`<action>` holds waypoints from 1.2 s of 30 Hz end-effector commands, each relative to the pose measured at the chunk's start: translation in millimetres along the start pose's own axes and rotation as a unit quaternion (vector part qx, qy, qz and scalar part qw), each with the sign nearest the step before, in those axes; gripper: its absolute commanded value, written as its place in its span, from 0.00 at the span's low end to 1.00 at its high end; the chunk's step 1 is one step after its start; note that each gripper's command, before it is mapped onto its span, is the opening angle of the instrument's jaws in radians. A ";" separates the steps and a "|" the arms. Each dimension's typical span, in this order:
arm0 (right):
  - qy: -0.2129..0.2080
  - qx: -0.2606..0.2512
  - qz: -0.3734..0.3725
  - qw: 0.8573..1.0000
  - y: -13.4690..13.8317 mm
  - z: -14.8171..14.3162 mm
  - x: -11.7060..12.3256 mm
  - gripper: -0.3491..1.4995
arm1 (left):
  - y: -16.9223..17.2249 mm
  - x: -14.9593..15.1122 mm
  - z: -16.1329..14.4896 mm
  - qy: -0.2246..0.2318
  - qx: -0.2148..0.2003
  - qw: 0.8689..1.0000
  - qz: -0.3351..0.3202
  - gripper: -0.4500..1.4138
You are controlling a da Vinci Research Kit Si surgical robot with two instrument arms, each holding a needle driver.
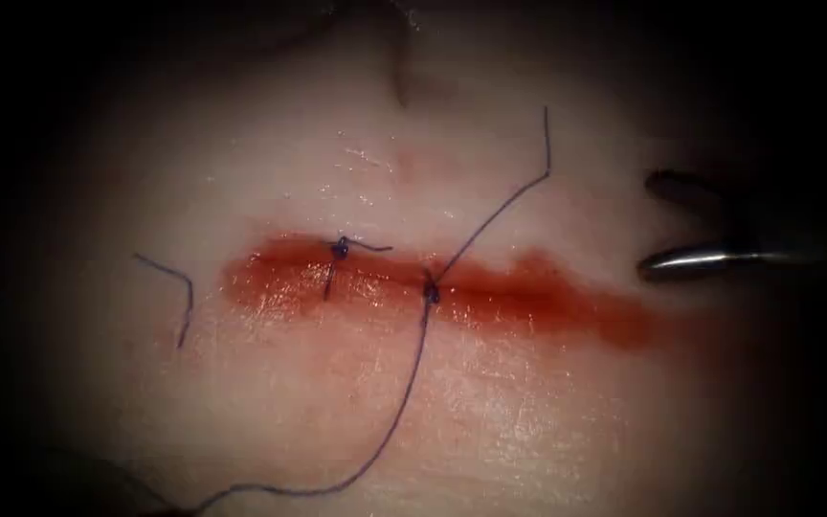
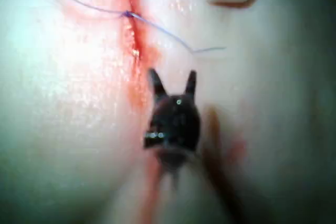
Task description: Wound Closure
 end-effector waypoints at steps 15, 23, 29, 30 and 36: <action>0.077 -0.003 -0.008 0.997 -9.6 10.6 5.7 0.24 | -6.2 0.7 7.2 0.002 0.001 1.000 0.016 0.00; 0.092 -0.001 -0.010 0.996 -11.2 13.7 6.1 0.19 | -9.6 -1.4 10.3 0.020 -0.011 1.000 0.015 0.00; 0.102 -0.002 -0.012 0.995 -11.7 15.6 5.9 0.18 | -10.9 -3.9 11.8 0.027 -0.014 1.000 0.006 0.00; 0.104 -0.001 -0.013 0.995 -11.7 15.8 6.0 0.18 | -11.0 -4.2 11.9 0.027 -0.015 1.000 0.004 0.00; 0.121 0.011 -0.013 0.992 -11.9 16.6 6.4 0.17 | -11.6 -6.1 12.6 0.027 -0.019 0.999 -0.005 0.00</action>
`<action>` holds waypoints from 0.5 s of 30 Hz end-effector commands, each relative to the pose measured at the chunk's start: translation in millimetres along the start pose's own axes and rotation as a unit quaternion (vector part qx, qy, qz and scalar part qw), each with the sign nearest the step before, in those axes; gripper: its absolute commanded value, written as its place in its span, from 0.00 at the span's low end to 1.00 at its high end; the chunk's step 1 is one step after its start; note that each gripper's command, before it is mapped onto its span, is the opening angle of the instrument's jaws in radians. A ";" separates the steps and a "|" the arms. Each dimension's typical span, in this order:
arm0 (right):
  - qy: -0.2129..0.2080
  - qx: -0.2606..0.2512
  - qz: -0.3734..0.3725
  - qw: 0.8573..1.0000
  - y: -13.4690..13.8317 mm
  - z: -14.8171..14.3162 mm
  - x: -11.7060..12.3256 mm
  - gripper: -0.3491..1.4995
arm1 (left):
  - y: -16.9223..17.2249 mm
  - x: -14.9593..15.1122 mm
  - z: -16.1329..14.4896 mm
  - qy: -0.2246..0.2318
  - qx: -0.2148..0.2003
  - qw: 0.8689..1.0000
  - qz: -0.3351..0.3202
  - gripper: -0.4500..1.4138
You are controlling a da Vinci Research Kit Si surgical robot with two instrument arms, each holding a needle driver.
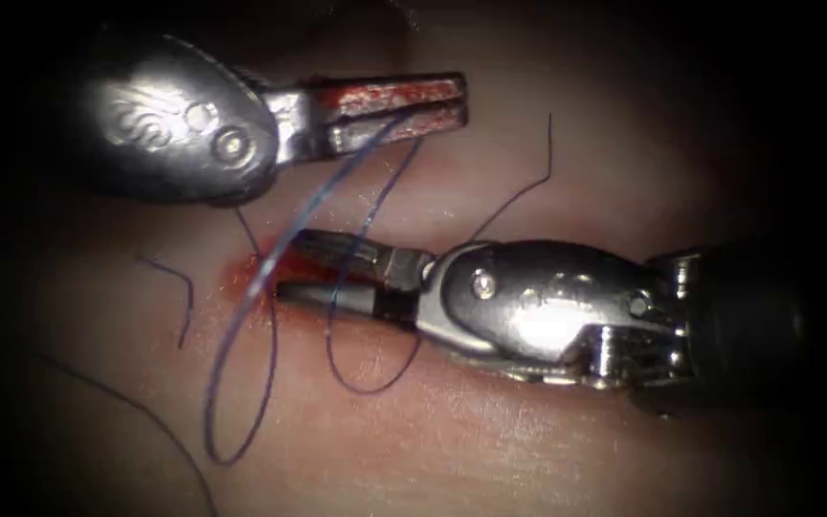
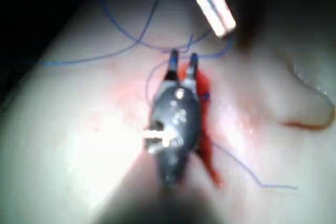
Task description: Wound Closure
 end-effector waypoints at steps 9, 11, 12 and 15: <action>0.058 0.042 0.004 0.997 -0.7 0.6 0.4 0.18 | -0.3 -3.6 1.3 -0.001 -0.003 1.000 -0.007 0.00; 0.076 0.053 0.007 0.996 -1.0 0.2 1.2 0.18 | -0.2 -4.9 1.6 -0.003 -0.004 1.000 -0.007 0.00; 0.080 0.058 0.008 0.995 -1.1 0.0 1.5 0.18 | -0.1 -5.3 1.6 -0.004 -0.005 1.000 -0.011 0.00; 0.091 0.067 0.010 0.994 -1.3 -0.6 1.8 0.19 | 0.0 -6.3 1.7 -0.005 -0.006 1.000 -0.013 0.00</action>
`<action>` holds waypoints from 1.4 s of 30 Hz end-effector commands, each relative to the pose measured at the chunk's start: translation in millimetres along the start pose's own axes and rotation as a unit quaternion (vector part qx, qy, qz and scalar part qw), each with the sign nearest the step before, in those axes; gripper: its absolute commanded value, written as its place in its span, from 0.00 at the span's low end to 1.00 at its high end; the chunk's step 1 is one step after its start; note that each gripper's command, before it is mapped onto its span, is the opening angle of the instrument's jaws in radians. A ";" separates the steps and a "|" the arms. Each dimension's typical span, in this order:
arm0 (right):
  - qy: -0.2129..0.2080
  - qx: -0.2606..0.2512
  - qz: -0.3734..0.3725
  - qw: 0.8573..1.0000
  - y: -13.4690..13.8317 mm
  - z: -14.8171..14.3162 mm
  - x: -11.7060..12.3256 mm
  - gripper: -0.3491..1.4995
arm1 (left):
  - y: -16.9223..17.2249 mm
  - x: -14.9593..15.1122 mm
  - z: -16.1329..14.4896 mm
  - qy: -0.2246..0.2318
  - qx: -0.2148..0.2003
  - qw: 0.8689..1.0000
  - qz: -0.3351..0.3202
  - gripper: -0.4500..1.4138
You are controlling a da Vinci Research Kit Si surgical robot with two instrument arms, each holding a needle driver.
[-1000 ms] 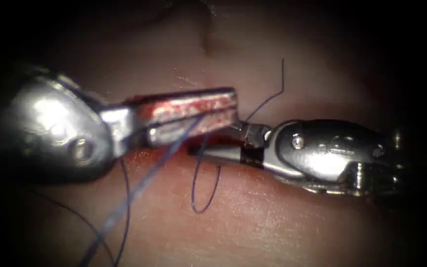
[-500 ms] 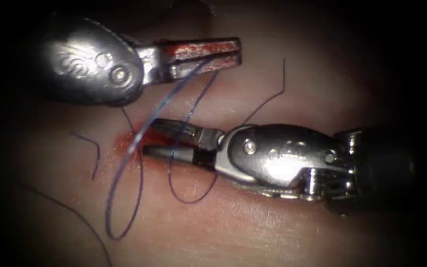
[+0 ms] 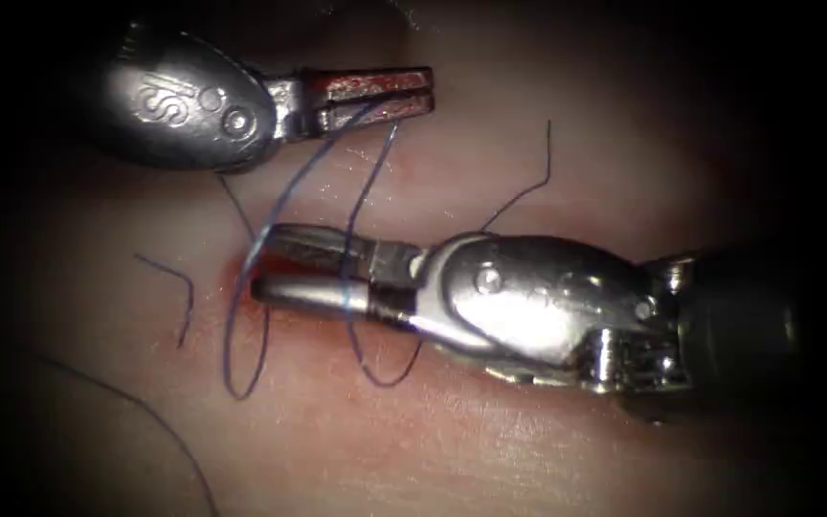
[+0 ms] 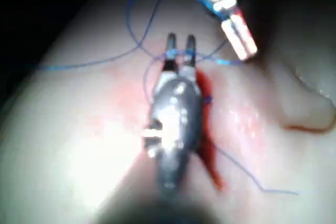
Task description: Wound Closure
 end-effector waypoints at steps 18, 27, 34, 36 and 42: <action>0.103 -0.047 0.106 0.988 1.2 -4.6 -1.3 0.24 | 3.2 -4.0 2.2 -0.001 -0.005 1.000 -0.003 0.00; 0.126 -0.133 0.179 0.967 2.7 -7.7 -3.6 0.28 | 6.2 -4.7 3.2 -0.002 -0.014 1.000 -0.001 0.00; 0.121 -0.211 0.228 0.943 4.4 -9.5 -5.0 0.48 | 8.4 -3.7 3.9 -0.004 -0.025 1.000 -0.001 0.00; 0.113 -0.222 0.234 0.940 4.6 -9.7 -5.3 0.51 | 8.5 -3.5 4.0 -0.004 -0.027 1.000 -0.001 0.00; 0.144 -0.255 0.329 0.898 6.2 -11.3 -9.1 0.54 | 9.2 -1.9 5.1 0.002 -0.035 0.999 -0.002 0.00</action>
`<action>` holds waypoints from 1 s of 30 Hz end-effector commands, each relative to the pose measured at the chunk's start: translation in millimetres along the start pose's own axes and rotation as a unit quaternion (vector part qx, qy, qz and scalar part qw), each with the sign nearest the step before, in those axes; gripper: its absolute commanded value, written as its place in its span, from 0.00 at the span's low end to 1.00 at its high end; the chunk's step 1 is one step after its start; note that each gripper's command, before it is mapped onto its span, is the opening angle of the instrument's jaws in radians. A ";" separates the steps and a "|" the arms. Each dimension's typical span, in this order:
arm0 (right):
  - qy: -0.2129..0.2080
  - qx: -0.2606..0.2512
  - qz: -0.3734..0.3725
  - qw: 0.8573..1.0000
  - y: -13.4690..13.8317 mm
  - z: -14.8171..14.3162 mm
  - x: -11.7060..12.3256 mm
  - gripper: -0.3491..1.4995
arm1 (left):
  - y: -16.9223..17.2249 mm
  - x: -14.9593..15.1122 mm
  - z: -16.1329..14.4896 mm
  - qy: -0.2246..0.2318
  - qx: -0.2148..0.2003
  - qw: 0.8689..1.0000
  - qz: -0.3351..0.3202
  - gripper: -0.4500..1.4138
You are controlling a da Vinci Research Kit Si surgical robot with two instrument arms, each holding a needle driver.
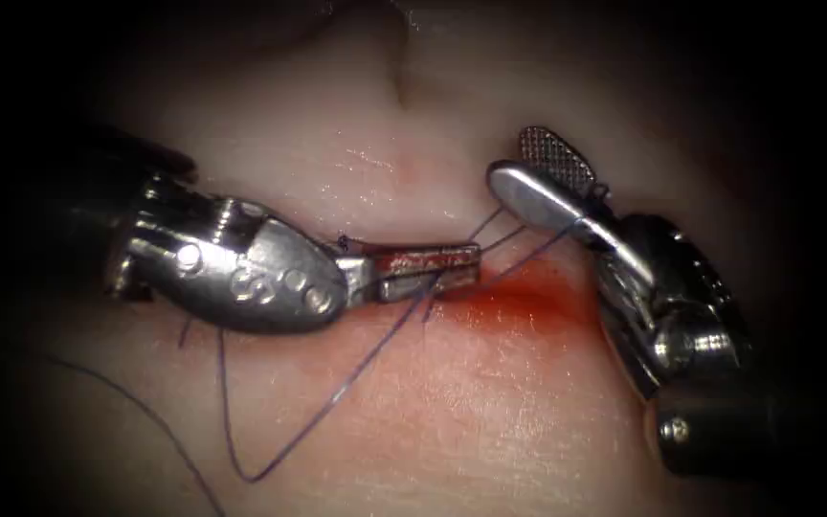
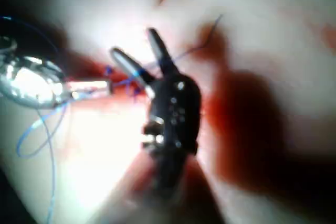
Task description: Wound Closure
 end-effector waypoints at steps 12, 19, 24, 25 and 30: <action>0.012 -0.077 0.108 0.991 4.1 -1.7 -3.7 0.68 | 0.6 0.1 0.6 0.006 -0.008 1.000 0.000 0.00; -0.008 -0.081 0.159 0.984 4.7 -2.9 -4.6 0.65 | 0.6 0.1 0.6 0.007 -0.008 1.000 0.000 0.00; -0.022 -0.089 0.179 0.979 5.6 -3.0 -5.5 0.66 | 0.7 0.1 0.3 0.005 -0.007 1.000 0.001 0.00; -0.022 -0.089 0.179 0.979 5.6 -3.0 -5.5 0.66 | 0.7 0.1 0.3 0.005 -0.007 1.000 0.001 0.00; -0.021 -0.090 0.185 0.978 6.2 -0.9 -5.4 0.66 | 0.9 0.2 0.3 0.006 -0.007 1.000 0.001 0.00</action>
